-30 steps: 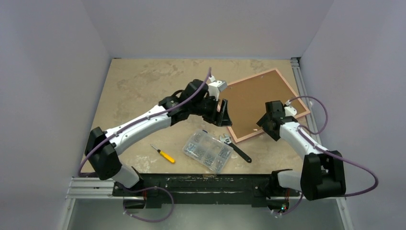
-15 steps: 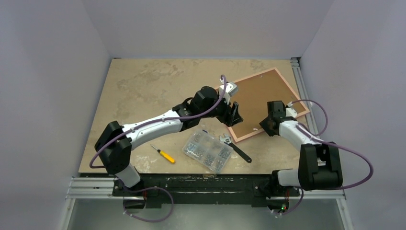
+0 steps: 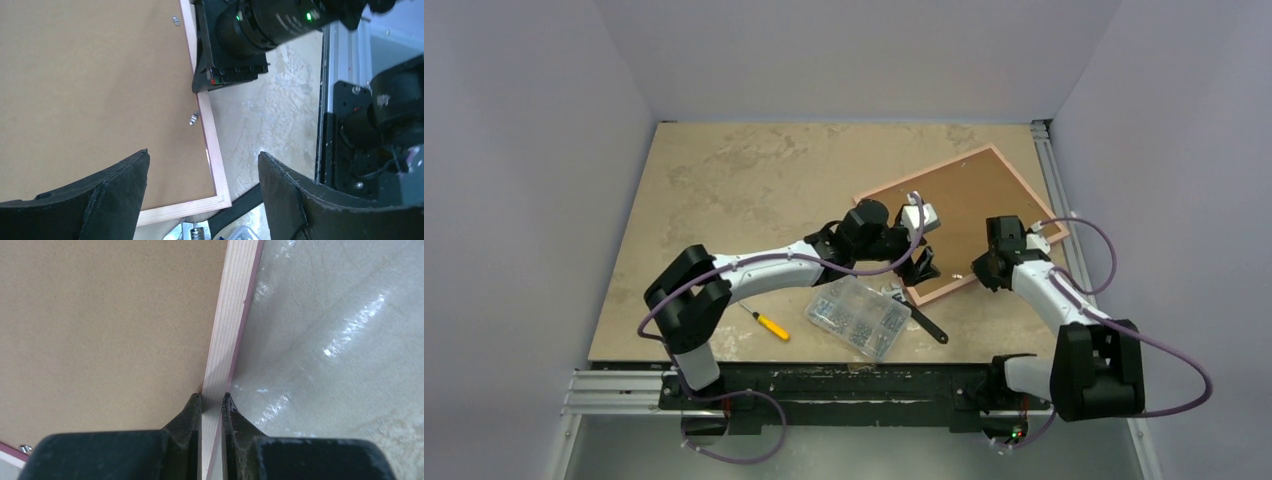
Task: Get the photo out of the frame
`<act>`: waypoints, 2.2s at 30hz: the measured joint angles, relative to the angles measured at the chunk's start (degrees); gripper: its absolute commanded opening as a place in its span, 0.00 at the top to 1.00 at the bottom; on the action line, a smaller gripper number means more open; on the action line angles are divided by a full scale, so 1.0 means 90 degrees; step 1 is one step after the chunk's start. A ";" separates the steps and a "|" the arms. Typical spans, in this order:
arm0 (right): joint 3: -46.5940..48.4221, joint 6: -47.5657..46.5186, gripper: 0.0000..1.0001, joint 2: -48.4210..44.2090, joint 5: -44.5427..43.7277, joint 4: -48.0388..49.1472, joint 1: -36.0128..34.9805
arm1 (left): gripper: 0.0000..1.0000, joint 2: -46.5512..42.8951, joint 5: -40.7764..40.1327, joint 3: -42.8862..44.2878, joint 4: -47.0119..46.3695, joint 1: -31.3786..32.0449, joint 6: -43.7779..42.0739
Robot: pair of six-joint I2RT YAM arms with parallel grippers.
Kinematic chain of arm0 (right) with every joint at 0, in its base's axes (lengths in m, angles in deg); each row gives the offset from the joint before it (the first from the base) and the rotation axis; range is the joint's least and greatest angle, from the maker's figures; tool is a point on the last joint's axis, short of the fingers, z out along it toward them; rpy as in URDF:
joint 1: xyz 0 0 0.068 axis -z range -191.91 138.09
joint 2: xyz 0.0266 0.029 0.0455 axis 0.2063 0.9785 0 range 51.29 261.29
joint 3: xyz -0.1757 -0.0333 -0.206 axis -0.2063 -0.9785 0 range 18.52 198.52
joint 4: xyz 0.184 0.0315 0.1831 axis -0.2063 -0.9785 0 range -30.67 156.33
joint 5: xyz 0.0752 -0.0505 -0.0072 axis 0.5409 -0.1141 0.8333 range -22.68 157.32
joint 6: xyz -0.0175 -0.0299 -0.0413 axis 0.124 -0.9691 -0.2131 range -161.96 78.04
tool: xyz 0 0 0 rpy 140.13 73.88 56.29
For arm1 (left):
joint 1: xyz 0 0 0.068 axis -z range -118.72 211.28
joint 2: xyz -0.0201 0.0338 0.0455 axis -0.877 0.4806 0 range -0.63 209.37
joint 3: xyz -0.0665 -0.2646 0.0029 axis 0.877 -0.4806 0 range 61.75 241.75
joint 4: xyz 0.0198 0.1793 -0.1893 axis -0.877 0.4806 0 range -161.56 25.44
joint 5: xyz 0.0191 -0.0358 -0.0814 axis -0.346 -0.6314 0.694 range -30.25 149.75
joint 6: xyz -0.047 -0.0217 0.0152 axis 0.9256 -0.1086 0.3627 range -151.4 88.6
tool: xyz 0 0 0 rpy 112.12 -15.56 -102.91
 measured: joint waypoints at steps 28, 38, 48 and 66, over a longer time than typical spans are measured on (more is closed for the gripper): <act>0.1003 0.0316 1.00 -0.0158 0.0277 -0.1450 -0.0005 | 0.05 0.2030 -0.4335 0.0056 -0.0889 0.1940 -0.4301; 0.1013 0.0372 1.00 -0.0160 0.0034 -0.1350 0.0051 | 0.45 0.2812 -0.6161 0.0590 -0.1707 0.2329 -0.5540; 0.1110 -0.0129 0.51 -0.0571 0.0172 -0.1105 0.0056 | 1.00 0.2905 -0.6858 0.0952 -0.1384 0.2358 -0.5605; 0.1549 -0.2011 0.02 -0.2346 0.1022 -0.1316 0.0342 | 1.00 0.1375 -0.6052 0.1384 0.1367 0.2115 -0.4223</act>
